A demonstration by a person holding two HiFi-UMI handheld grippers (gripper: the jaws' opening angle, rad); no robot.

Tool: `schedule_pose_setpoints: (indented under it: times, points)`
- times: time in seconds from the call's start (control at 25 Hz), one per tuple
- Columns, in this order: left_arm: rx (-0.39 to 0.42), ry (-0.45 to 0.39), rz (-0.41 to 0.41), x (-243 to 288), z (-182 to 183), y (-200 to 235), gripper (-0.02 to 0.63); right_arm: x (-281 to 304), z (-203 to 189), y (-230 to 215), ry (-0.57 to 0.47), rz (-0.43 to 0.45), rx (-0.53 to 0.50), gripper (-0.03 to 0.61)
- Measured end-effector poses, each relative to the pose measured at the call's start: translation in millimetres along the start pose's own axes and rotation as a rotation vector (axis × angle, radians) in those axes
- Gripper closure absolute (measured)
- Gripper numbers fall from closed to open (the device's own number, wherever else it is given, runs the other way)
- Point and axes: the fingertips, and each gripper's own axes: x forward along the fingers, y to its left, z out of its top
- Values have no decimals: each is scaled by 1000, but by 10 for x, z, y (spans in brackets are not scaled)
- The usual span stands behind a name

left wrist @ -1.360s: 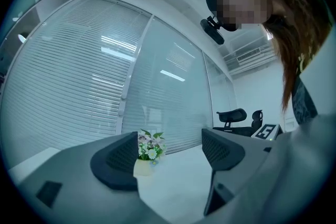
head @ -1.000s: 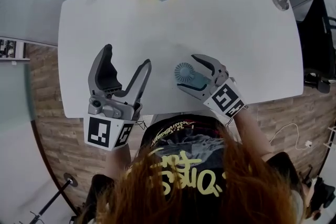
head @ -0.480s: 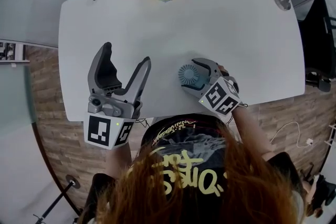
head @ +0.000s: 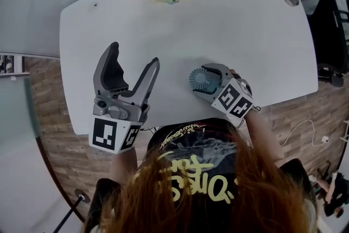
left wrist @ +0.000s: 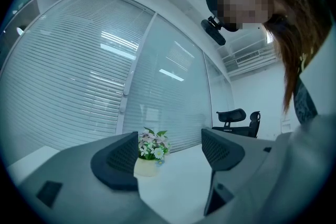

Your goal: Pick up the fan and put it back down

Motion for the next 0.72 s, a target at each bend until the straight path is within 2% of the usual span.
schedule_pose_setpoints:
  times: [0.2,0.4,0.72]
  points:
    - [-21,5,-40,13,-74,35,242,1,-4,-7,3,-22,3,241]
    - [-35,14,-79,98,-162,14,244,-80,49,-5,-24,-94,-24,242]
    - [-21,5,-62,201,-109,-173,249,-449,298,-139,-207,-139,-46,242]
